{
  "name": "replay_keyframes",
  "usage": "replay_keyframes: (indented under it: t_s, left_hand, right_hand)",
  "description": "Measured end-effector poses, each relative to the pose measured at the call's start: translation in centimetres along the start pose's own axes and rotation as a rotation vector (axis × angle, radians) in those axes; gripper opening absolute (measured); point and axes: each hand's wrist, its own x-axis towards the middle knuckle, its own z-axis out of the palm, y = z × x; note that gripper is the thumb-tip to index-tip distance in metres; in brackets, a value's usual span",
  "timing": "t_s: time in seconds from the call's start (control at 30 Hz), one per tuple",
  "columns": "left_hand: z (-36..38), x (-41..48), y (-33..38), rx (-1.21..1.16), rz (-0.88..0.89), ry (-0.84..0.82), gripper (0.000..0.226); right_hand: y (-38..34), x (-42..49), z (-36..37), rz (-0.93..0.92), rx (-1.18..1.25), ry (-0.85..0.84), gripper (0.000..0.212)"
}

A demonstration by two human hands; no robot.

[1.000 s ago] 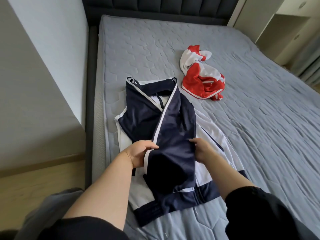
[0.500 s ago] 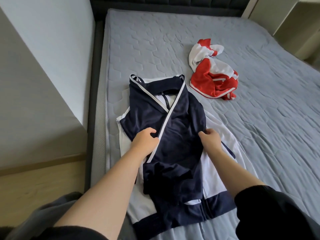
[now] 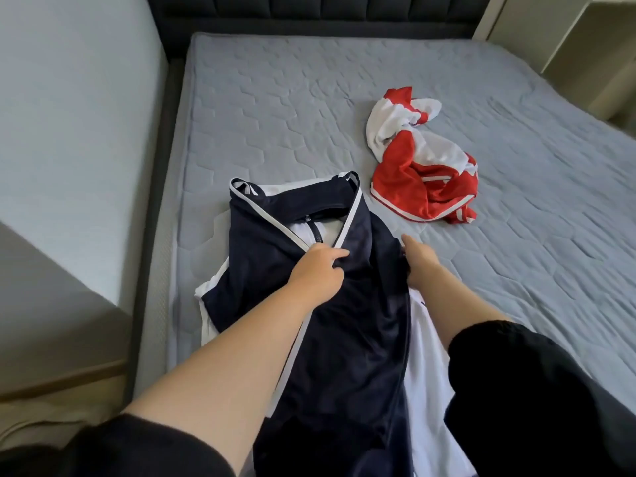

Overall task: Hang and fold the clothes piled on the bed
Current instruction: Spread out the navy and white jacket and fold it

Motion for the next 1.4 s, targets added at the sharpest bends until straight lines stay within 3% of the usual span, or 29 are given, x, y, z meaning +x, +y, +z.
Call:
replay_keyframes:
  t_s: [0.13,0.2,0.33,0.4,0.47,0.57,0.7,0.9,1.03,1.1,1.2,1.3,1.37,1.4]
  left_hand:
    - [0.4,4.1,1.6,-0.136,-0.05,-0.036,0.04]
    - [1.0,5.5,2.2,-0.26,-0.099,-0.024,0.021]
    - [0.9,6.0,1.2,-0.555,-0.314,0.333,0.017]
    - [0.8,5.3,0.2,-0.641,-0.418,0.39,0.016]
    - [0.8,4.7,-0.6,-0.577,-0.45,0.316,0.023]
    - [0.5,5.0,-0.6,-0.399,-0.461,0.196,0.035]
    - [-0.9,7.1,0.7,-0.066,-0.295,0.301,0.024]
    - [-1.7,11.3,4.6,0.12,-0.14,0.269,0.045]
    - [-1.9,13.0,4.8,0.077,-0.129,0.378,0.033]
    - [-2.6,13.3,3.0,0.032,-0.217,0.465,0.033]
    - [-2.9,12.6,0.1,0.041,-0.413,0.367,0.025]
    - [-2.2,11.8,-0.6,0.038,-0.312,0.278,0.025]
    - [-1.7,10.9,-0.4,-0.067,-0.247,0.283,0.01]
    - [-1.5,10.5,-0.3,-0.144,-0.251,0.295,0.03]
  right_hand:
    - [0.5,1.6,0.5,0.071,0.042,-0.035,0.011]
    - [0.6,2.0,0.1,0.106,0.08,-0.024,0.008]
    - [-0.1,2.8,-2.1,0.23,0.354,0.014,0.013]
    - [-0.3,3.3,-2.8,0.269,0.405,0.032,0.015]
    - [-0.2,3.2,-2.3,0.271,0.423,0.047,0.011]
    - [0.3,2.7,-0.9,0.225,0.406,0.056,0.033]
    - [1.0,2.6,-0.1,0.151,0.384,0.112,0.036]
    - [1.7,3.4,-0.8,0.169,0.458,0.028,0.033]
    - [2.0,3.9,-1.0,0.198,0.503,0.042,0.035]
    - [2.0,4.0,-0.7,0.191,0.503,0.09,0.032]
    - [2.0,3.7,-0.3,0.147,0.453,0.161,0.018]
    - [2.1,3.5,0.0,0.11,0.422,0.176,0.013]
    - [2.3,3.4,0.0,0.07,0.406,0.161,0.012]
    - [2.4,3.1,0.0,0.041,0.387,0.153,0.012]
